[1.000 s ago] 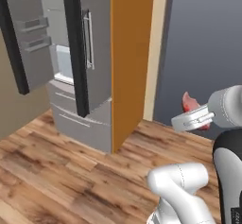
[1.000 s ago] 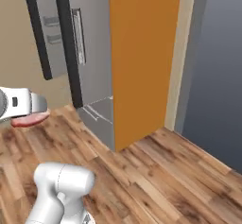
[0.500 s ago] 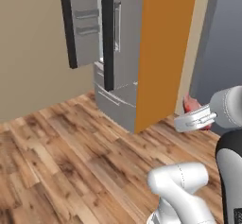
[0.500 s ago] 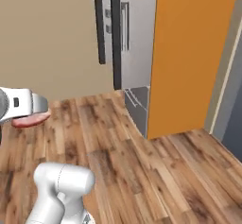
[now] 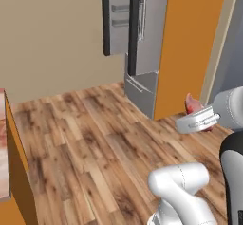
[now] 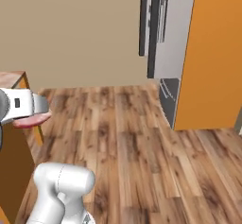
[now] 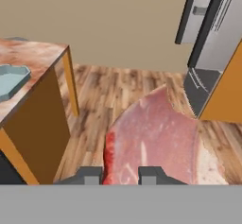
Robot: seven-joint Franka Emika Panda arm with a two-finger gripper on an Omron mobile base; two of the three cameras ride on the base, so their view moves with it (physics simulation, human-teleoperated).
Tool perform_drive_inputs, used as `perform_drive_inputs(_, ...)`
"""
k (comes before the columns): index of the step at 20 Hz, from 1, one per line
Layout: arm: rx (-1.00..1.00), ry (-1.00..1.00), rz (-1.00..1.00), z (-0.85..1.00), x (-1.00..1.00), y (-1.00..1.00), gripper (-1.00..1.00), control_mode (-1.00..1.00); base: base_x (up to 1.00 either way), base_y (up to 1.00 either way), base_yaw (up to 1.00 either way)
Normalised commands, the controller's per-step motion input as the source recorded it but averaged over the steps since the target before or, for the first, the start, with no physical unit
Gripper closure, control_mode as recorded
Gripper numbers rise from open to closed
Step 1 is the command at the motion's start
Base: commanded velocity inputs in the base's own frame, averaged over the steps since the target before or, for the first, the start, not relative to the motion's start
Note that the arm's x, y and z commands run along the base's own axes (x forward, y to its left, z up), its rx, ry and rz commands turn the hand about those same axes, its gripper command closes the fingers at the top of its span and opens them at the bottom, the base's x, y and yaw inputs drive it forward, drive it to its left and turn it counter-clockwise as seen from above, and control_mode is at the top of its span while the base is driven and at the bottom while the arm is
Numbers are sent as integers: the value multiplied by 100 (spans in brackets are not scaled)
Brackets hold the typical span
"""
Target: Place one lemon and one steak in each tupperware on the nearby counter, to pack two identical lunches.
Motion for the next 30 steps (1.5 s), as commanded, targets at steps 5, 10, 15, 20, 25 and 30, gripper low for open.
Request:
perform_drive_inputs(5, 0, 0, 0, 0, 0, 0, 100, 100, -90, 5, 31)
perform_drive_inputs(10, 0, 0, 0, 0, 0, 0, 100, 100, -11, 52, 15)
perform_drive_inputs(15, 0, 0, 0, 0, 0, 0, 100, 100, 19, 98, 2)
perform_drive_inputs(20, 0, 0, 0, 0, 0, 0, 100, 100, 0, 100, 0)
perform_drive_inputs(25, 0, 0, 0, 0, 0, 0, 100, 100, 0, 100, 0)
perform_drive_inputs(30, 0, 0, 0, 0, 0, 0, 100, 100, 3, 100, 0)
